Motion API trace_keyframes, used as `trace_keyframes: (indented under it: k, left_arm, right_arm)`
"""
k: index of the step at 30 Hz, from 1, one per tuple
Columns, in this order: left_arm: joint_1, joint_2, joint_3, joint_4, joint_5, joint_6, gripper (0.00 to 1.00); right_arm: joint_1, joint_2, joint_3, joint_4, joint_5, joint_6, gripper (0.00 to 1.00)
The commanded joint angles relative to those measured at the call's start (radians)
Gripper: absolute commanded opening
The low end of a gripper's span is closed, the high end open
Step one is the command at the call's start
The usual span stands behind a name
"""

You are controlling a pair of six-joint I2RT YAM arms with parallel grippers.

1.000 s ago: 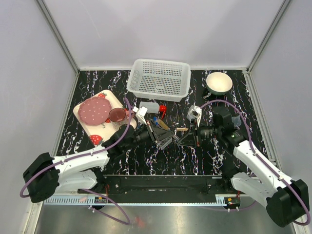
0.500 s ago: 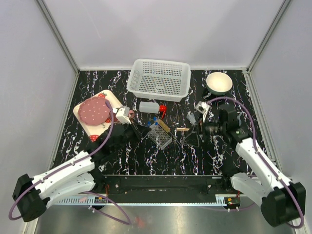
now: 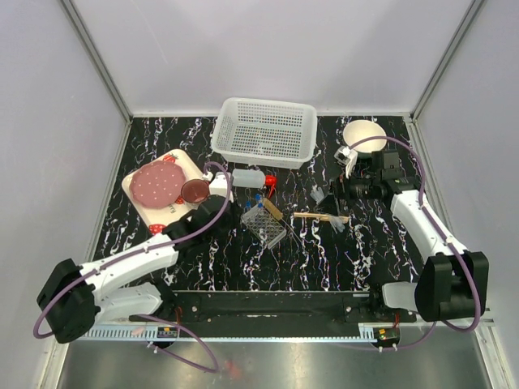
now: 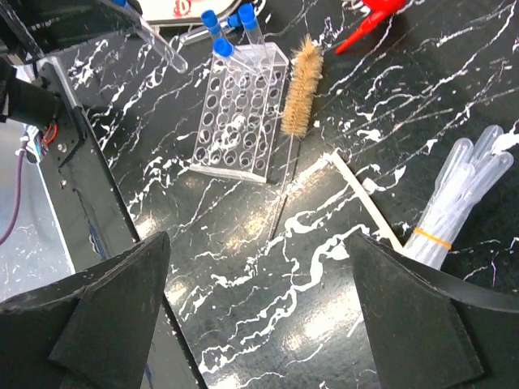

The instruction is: Organize the chemistry lab equipment

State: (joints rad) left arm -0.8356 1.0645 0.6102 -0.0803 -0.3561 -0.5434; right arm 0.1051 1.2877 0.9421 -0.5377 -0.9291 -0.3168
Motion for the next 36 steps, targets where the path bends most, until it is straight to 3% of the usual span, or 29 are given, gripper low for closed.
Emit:
trace_keyframes:
  k: [1, 18, 36]
  left_arm:
    - [0.001, 0.049, 0.057, 0.077, -0.078, 0.091, 0.0]
    - [0.001, 0.218, 0.112, 0.139, -0.063, 0.131, 0.0]
    - [-0.026, 0.235, 0.095, 0.114, -0.096, 0.148, 0.0]
  right_arm:
    - [-0.016, -0.033, -0.031, 0.015, -0.014, -0.09, 0.95]
    - [-0.028, -0.073, -0.035, -0.004, 0.029, -0.153, 0.95]
    - [-0.03, -0.053, -0.035, -0.013, 0.023, -0.163, 0.96]
